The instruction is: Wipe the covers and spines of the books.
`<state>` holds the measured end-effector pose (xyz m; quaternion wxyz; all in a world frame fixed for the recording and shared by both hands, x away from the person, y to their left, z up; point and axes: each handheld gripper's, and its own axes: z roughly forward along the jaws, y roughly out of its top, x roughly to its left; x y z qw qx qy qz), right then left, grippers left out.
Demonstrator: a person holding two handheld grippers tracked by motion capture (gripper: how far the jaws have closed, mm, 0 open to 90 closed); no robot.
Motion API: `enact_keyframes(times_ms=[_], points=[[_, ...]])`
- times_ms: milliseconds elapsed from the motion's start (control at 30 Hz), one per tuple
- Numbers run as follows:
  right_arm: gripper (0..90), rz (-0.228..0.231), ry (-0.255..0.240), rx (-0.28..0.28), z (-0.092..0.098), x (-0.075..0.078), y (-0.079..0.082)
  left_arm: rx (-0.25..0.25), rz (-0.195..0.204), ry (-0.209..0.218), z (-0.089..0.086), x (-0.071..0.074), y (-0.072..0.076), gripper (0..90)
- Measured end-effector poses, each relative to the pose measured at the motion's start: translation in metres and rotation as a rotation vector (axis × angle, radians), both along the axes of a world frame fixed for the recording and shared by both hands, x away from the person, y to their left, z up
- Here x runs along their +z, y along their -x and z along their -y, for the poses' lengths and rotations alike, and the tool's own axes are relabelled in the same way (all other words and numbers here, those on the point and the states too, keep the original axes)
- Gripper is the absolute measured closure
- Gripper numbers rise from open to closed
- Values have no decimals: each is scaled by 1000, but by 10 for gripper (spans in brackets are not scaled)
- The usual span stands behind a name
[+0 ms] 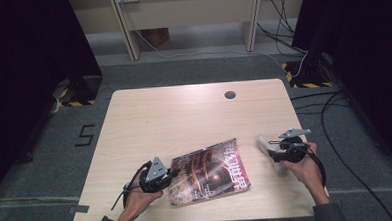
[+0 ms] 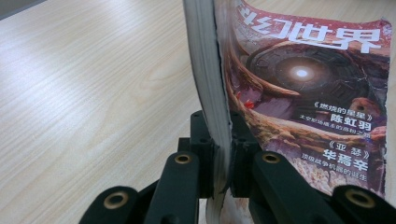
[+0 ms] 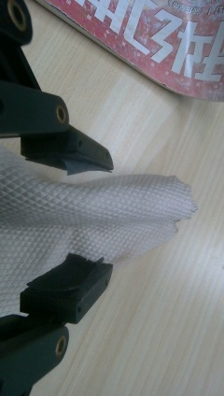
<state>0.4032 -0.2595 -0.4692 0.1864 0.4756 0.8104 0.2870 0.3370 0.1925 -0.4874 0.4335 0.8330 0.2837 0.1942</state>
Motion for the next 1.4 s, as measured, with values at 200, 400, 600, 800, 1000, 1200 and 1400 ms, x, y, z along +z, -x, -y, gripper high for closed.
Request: enact_keyframes(times_ms=[200, 400, 600, 800, 1000, 1200, 1400], points=[[449, -15, 5, -5, 1, -6, -3, 1, -2, 0, 0, 0, 0, 834], [459, -37, 16, -20, 4, -13, -8, 2, 4, -4, 1, -1, 0, 834], [516, -73, 10, -24, 6, -23, -14, 2, 3, -10, 1, -1, 1, 834], [733, -81, -65, -31, 18, -24, -15, -2, -4, -8, 3, -2, 1, 834], [803, -62, -63, -24, 17, -19, -14, -7, -10, 1, 8, -3, 1, 834], [807, 1, -86, -4, 13, 0, -11, -5, -17, 6, 11, -5, 0, 834], [807, 53, -105, 52, -6, 18, -7, -5, -15, 8, 16, -6, -1, 834]])
